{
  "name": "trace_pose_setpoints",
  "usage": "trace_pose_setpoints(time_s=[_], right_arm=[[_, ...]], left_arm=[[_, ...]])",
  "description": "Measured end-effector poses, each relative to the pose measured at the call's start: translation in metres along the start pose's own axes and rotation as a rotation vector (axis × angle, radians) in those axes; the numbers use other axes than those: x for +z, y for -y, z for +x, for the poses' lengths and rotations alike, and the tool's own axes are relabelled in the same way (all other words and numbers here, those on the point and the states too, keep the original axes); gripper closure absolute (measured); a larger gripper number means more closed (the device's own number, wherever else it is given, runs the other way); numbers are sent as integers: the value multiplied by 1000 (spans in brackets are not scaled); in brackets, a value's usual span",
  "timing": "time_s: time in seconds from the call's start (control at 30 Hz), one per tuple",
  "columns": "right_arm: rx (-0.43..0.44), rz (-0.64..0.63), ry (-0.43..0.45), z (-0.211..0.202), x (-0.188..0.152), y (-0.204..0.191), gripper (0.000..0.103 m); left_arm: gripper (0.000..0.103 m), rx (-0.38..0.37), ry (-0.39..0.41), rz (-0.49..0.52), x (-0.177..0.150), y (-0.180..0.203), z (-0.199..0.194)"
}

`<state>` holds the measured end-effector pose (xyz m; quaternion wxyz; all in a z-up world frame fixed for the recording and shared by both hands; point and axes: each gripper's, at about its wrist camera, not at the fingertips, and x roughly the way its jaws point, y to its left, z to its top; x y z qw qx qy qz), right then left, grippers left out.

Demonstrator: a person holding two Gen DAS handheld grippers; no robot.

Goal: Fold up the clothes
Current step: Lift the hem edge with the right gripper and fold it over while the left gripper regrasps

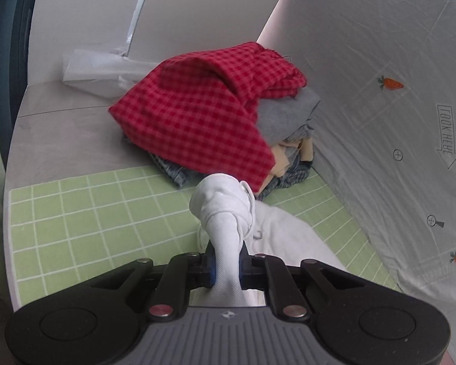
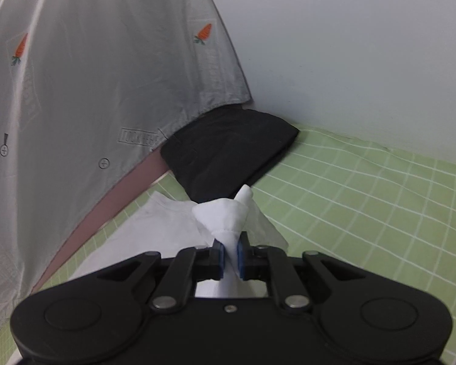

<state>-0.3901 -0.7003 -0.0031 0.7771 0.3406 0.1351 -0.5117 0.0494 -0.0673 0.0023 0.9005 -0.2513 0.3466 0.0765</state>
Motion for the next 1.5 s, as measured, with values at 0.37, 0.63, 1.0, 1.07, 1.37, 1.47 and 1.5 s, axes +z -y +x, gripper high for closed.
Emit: trace_pose_setpoints(time_s=[0.37, 0.63, 1.0, 1.07, 1.37, 1.47, 1.5], right_arm=[[1, -114, -62, 206, 96, -138, 51], [-194, -266, -104, 200, 4, -120, 18], [-170, 111, -209, 182, -54, -51, 11], [-174, 59, -210, 185, -54, -61, 24], [-186, -93, -155, 165, -47, -65, 101], [-192, -112, -151, 144, -50, -50, 101], [-193, -119, -149, 136, -51, -45, 101]], left_arm=[[49, -8, 51, 78, 53, 150, 126], [16, 106, -88, 168, -12, 113, 130], [8, 139, -201, 20, -48, 88, 150], [10, 161, -199, 10, -49, 94, 153], [90, 205, -169, 106, -50, 88, 147], [91, 178, -171, 87, -51, 62, 123], [91, 166, -177, 77, -51, 50, 114]])
